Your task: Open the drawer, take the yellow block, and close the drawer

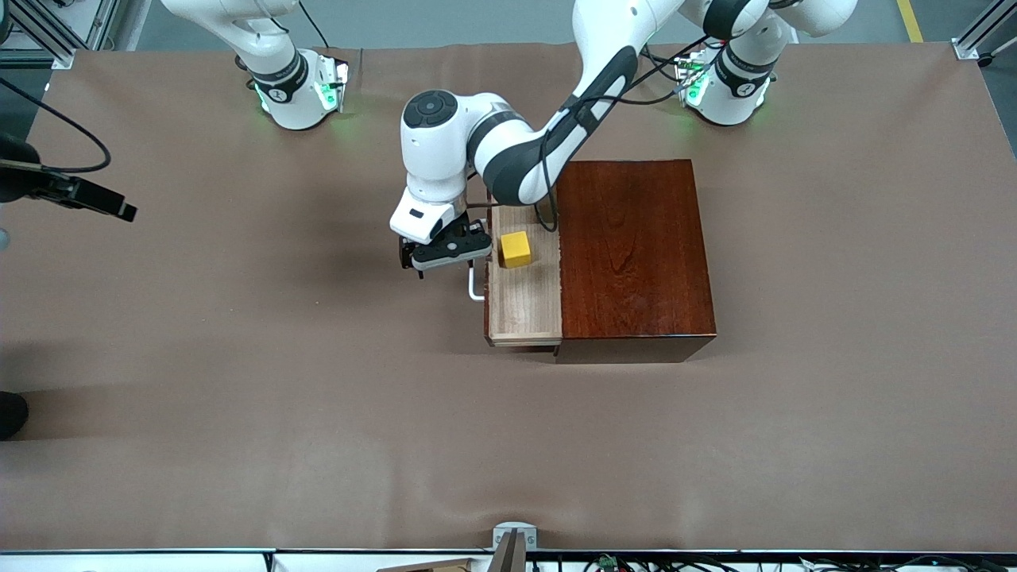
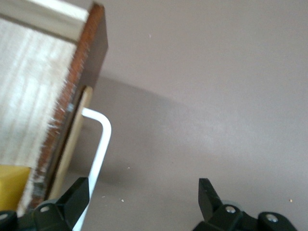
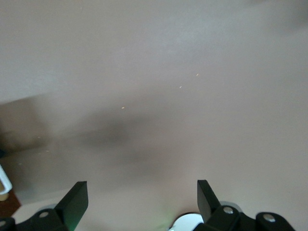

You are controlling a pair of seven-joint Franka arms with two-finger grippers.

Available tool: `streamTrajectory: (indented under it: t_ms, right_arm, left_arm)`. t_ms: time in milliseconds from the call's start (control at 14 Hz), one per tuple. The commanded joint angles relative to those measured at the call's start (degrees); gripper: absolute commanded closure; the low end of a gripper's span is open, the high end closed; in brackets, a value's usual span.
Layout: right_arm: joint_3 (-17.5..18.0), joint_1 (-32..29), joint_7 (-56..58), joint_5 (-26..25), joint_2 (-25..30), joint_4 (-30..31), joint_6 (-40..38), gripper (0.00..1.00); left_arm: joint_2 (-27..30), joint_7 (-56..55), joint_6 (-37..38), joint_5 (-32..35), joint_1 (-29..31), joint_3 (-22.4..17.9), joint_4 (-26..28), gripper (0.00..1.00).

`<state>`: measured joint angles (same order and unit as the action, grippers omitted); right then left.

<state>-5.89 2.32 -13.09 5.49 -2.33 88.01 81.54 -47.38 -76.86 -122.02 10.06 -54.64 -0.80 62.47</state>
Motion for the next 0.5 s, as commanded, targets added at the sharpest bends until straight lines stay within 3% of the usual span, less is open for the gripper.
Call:
streamTrajectory:
  t_ms: [0, 429]
  right_arm:
    - [0.9, 0.1, -3.9, 1.9, -0.4, -0.8, -0.8, 0.00]
    - [3.6, 0.6, -22.1, 5.1, -0.5, -0.5, -0.9, 0.00]
  left_arm:
    - [6.7, 0.0, 6.3, -0.3, 3.5, 0.1, -0.6, 0.00]
    - [20.7, 10.0, 22.2, 0.2, 13.8, -0.2, 0.9, 0.00]
